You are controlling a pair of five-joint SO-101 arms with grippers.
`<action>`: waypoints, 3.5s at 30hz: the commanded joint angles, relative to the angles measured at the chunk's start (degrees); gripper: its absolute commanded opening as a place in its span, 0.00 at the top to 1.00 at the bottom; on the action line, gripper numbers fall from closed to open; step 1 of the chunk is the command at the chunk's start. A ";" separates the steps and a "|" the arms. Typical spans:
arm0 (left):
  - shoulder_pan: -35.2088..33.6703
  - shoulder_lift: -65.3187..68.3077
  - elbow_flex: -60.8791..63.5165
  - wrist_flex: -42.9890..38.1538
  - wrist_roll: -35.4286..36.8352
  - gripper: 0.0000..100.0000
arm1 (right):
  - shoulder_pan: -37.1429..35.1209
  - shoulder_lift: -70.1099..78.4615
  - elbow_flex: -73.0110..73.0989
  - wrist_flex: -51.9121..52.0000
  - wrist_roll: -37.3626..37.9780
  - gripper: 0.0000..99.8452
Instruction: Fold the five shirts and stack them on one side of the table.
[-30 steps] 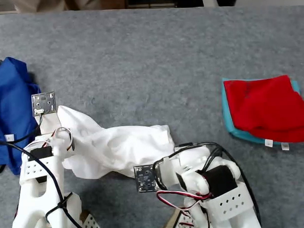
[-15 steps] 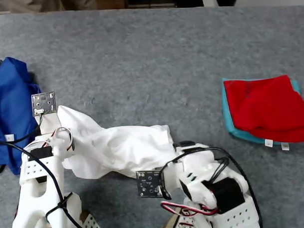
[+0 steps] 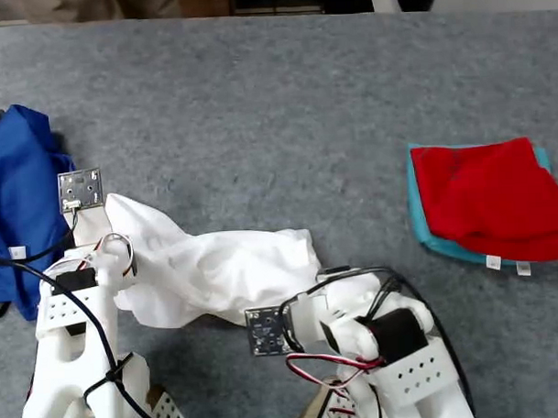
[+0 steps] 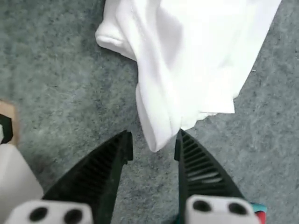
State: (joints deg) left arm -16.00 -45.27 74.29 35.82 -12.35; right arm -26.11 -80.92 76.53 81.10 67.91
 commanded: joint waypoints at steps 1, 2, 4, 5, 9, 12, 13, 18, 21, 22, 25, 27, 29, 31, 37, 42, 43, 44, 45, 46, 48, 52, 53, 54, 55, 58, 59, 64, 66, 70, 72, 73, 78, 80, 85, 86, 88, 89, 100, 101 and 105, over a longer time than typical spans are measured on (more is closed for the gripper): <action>-0.35 0.13 0.00 -1.05 0.00 0.98 | -0.92 0.57 1.36 -2.29 0.70 0.84; -0.35 0.13 0.00 -1.05 0.00 0.98 | -0.92 0.57 1.54 -2.46 0.70 0.84; -0.35 0.13 0.00 -1.05 0.00 0.98 | -0.92 0.57 1.63 -2.73 0.62 0.84; -0.35 0.13 0.00 -1.05 0.00 0.98 | -0.92 0.57 1.63 -3.16 0.53 0.84; -0.35 0.13 0.00 -1.05 0.00 0.98 | -0.66 0.57 1.71 -4.57 0.44 0.84; -0.35 0.13 0.00 -1.05 0.00 0.98 | -0.66 0.57 1.36 -4.75 0.44 0.91; -0.35 0.13 0.00 -1.05 0.00 0.98 | -0.66 0.57 1.27 -4.75 0.44 0.93; -0.35 0.13 0.00 -1.05 0.00 0.98 | 0.84 0.57 1.19 -4.92 0.35 0.99; -0.35 0.13 0.00 -1.05 0.00 0.98 | 3.47 0.57 0.13 -6.51 0.35 0.99; -0.35 0.13 0.00 -1.05 0.00 0.98 | 4.00 0.66 -0.75 -6.51 0.35 0.99; -0.35 0.13 0.00 -1.05 0.00 0.98 | 4.35 1.19 -3.82 -6.33 0.35 0.99; -0.35 0.13 -0.44 -1.05 0.09 0.98 | 4.35 1.19 -5.93 -6.33 0.26 0.99; -0.35 0.04 -0.62 -0.97 0.35 0.98 | 4.35 1.27 -9.01 -6.33 -1.41 0.99; -0.44 -0.40 -0.70 -0.97 0.35 0.98 | 4.44 1.27 -13.23 -5.45 -2.11 0.99; -1.14 -0.04 -21.71 17.32 6.07 0.98 | 4.44 3.03 -29.32 -4.04 -5.10 0.99; 2.20 0.04 -44.66 29.98 6.42 0.98 | 5.14 15.60 -49.71 -4.22 -9.67 0.99; 2.81 0.13 -47.91 31.74 6.42 0.98 | 5.14 18.95 -55.60 -4.31 -11.60 0.99; 3.25 0.13 -50.90 33.32 6.42 0.98 | 5.14 22.46 -61.85 -4.04 -13.19 0.99; 3.78 0.22 -53.19 34.64 6.24 0.98 | 5.23 26.33 -68.26 -3.87 -14.42 0.99; 4.40 0.22 -55.38 35.87 5.54 0.98 | 5.32 30.20 -74.51 -3.60 -15.56 0.99; 5.10 0.22 -58.99 37.63 3.87 0.98 | 5.32 38.29 -88.04 -1.41 -17.41 0.99; 5.10 0.31 -66.11 41.85 2.37 0.98 | 5.41 54.90 -118.02 6.51 -18.64 0.99; 5.10 0.66 -67.60 42.99 1.93 0.98 | 5.41 59.03 -125.49 8.44 -18.64 0.99; 5.10 1.27 -68.92 44.31 1.49 0.98 | 5.49 62.90 -133.14 10.55 -18.55 0.99; 5.10 1.98 -69.80 45.71 1.05 0.98 | 5.49 66.77 -140.44 12.48 -18.55 0.99; 5.01 4.26 -70.33 49.76 -0.09 0.98 | 5.58 76.26 -156.97 16.62 -18.29 0.99; 4.92 4.70 -69.63 50.99 -0.53 0.98 | 5.58 78.02 -160.84 17.32 -18.29 0.99; 2.55 3.30 -59.16 49.76 -3.34 0.98 | 6.73 79.60 -165.14 13.98 -18.11 0.99; -0.62 0.66 -53.80 46.68 -4.31 0.98 | 6.73 78.55 -164.97 12.48 -18.11 0.99; -9.23 -8.84 -46.07 40.79 -8.62 0.98 | 6.73 77.14 -164.97 9.05 -16.53 0.99; -11.96 -14.37 -44.84 38.95 -9.41 0.98 | 6.73 76.97 -164.97 6.86 -16.18 0.99; -12.31 -16.92 -44.57 38.59 -9.49 0.98 | 6.73 76.97 -164.97 5.45 -16.18 0.99; -5.71 -27.65 -44.22 40.00 -9.41 0.98 | 6.11 77.32 -164.88 -1.76 -16.18 1.00; -0.97 -30.37 -43.43 42.11 -9.41 0.98 | 4.79 77.05 -163.47 -0.44 -16.18 1.00; 4.57 -31.43 -35.08 42.02 -9.41 0.98 | 4.53 77.23 -156.97 18.46 -20.04 1.00; 4.48 -30.99 -32.26 40.18 -9.41 0.98 | 4.00 77.32 -155.47 21.63 -22.15 1.00; 3.08 -30.55 -26.37 35.16 -9.32 0.98 | 4.79 76.70 -149.23 21.27 -25.32 0.99; 2.02 -30.02 -23.74 32.18 -9.14 0.98 | 5.76 75.91 -144.92 21.36 -25.76 0.99; -5.19 -13.41 -3.96 -1.85 -5.45 0.98 | -6.64 67.03 -87.69 15.74 -24.88 0.98; -5.71 -11.65 -3.78 -3.87 -4.31 0.98 | -6.46 67.03 -83.03 12.84 -25.05 0.97; -6.42 -3.47 -3.52 -11.60 -0.97 0.98 | -5.67 67.03 -67.30 1.41 -24.88 0.87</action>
State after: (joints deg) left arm -21.63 -53.45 70.95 29.58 -15.34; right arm -31.56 -12.00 -1.19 90.07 43.30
